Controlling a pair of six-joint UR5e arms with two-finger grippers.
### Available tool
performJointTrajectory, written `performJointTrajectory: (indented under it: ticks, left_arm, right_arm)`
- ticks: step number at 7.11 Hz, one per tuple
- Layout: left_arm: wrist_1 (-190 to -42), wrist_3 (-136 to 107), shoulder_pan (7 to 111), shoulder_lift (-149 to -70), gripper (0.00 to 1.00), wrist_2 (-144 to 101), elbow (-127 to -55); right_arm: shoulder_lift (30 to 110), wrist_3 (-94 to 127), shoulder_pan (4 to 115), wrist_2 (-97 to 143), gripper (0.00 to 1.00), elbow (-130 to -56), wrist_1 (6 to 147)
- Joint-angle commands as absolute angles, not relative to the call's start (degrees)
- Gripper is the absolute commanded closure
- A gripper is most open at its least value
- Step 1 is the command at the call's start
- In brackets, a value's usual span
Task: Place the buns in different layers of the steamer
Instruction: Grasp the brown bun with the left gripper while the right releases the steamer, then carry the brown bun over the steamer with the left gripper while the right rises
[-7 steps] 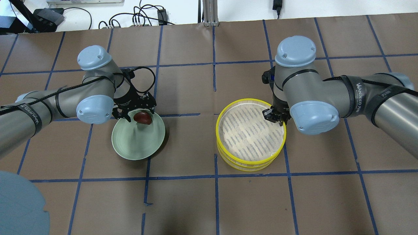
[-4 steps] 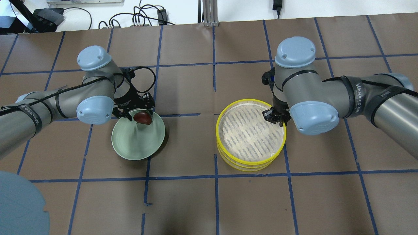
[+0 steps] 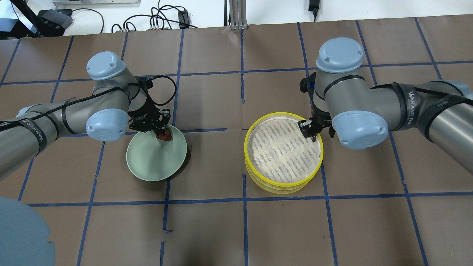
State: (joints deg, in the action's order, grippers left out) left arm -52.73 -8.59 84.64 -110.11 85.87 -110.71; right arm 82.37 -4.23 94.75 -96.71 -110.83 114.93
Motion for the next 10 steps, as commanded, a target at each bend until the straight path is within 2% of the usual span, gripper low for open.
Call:
performJointTrajectory:
  ticks: [1,3,4,6,8,10]
  left_arm:
    - [-52.73,-8.44,84.73,-109.08,1.0,85.96,-110.39]
    - [-54.65,-9.05,85.16,-104.97,1.0,86.05,-109.69]
    - [-58.58,-9.49,85.34,-102.07,1.0,85.96,-109.34]
    - [-62.65,-19.09,90.49,-98.8,0.99,85.43,-106.89]
    - [-63.54,-35.08,101.72,-99.14,0.99,85.26,-101.63]
    - [-62.59,-49.76,112.01,-100.19,0.99,84.82,-99.93]
  right_arm:
    - [84.54,-2.39,93.68,-94.24,0.0,-102.35,109.02]
    - [87.52,-1.76,92.64,-94.04,0.0,-91.11,93.17]
    - [88.76,-0.8,93.25,-94.13,0.0,-88.27,88.47]
    - [88.95,-0.79,93.16,-94.13,0.0,-88.15,88.07]
    - [89.03,2.0,92.99,-94.48,0.0,-88.15,90.86]
    - [88.95,2.29,92.47,-94.14,0.0,-88.42,91.05]
